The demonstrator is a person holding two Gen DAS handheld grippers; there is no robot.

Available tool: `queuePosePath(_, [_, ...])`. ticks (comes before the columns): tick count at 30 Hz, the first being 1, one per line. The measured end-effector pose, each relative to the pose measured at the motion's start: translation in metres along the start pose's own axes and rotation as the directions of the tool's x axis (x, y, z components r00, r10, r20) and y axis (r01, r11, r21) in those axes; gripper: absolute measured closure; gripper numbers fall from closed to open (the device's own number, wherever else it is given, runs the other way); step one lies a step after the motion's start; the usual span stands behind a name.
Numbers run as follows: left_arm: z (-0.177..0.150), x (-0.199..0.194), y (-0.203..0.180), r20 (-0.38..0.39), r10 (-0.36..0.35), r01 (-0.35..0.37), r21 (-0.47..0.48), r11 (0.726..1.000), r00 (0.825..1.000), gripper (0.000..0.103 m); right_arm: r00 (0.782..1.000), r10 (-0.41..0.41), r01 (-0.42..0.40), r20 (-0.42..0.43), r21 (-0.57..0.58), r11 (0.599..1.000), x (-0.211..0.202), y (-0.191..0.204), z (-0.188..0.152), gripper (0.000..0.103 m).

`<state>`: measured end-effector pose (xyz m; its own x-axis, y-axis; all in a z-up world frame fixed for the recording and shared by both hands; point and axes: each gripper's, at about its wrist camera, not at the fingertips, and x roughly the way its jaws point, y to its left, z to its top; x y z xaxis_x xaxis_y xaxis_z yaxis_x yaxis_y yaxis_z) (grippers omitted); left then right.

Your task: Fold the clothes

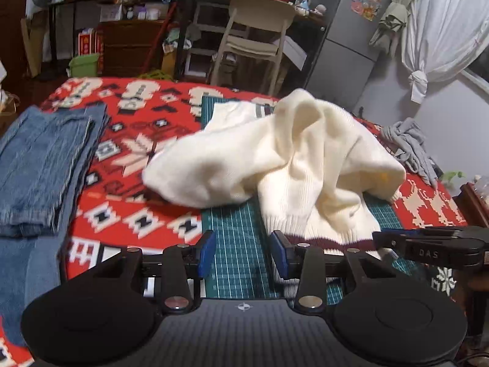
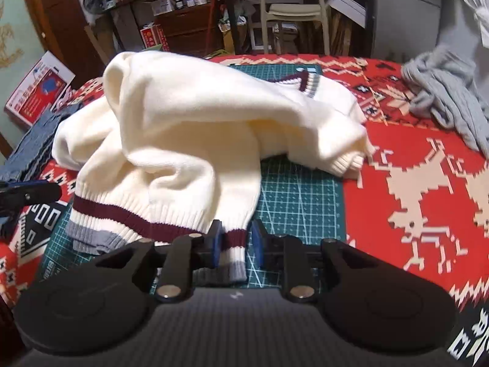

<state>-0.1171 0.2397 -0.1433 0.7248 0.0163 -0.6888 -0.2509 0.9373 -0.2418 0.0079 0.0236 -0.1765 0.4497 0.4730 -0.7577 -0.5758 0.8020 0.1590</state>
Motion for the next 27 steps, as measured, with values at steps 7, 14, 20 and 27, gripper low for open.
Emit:
queuePosePath(7, [-0.003, -0.003, -0.002, 0.003, -0.006, 0.006, 0.021, 1.0, 1.0, 0.064, 1.0, 0.013, -0.013, 0.022, -0.026, 1.0, -0.029, -0.002, -0.004, 0.097])
queuePosePath(14, [-0.005, -0.001, -0.007, 0.001, -0.021, 0.021, 0.052, 0.998, 1.0, 0.064, 1.0, 0.024, -0.024, -0.002, 0.037, 0.999, -0.079, -0.029, -0.021, 0.097])
queuePosePath(20, [-0.011, 0.001, -0.011, -0.014, -0.026, 0.027, 0.071, 0.997, 1.0, 0.064, 0.997, -0.032, 0.038, -0.069, 0.083, 0.996, -0.105, -0.057, -0.06, 0.097])
queuePosePath(27, [-0.01, 0.006, -0.01, -0.02, -0.013, 0.015, 0.065, 0.998, 1.0, 0.064, 0.991, -0.113, 0.122, -0.068, 0.137, 0.983, -0.119, -0.081, -0.076, 0.093])
